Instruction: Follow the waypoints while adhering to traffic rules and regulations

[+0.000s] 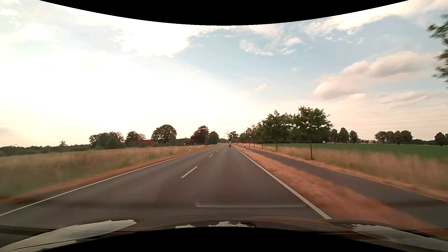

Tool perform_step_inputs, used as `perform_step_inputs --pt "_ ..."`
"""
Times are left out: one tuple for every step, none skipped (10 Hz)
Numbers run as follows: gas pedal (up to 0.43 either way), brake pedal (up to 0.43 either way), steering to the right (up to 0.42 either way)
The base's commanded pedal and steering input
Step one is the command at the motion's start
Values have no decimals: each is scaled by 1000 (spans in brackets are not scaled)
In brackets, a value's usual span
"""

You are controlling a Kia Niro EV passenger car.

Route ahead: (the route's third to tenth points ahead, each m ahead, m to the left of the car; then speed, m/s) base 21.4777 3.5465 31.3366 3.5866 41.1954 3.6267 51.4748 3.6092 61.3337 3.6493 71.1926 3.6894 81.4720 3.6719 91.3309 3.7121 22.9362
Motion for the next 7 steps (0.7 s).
perform_step_inputs --pt "118 0 -3" --pt "118 0 -3" --pt "118 0 -3" --pt "118 0 -3" --pt "118 0 -3" --pt "118 0 -3" --pt "118 0 -3"
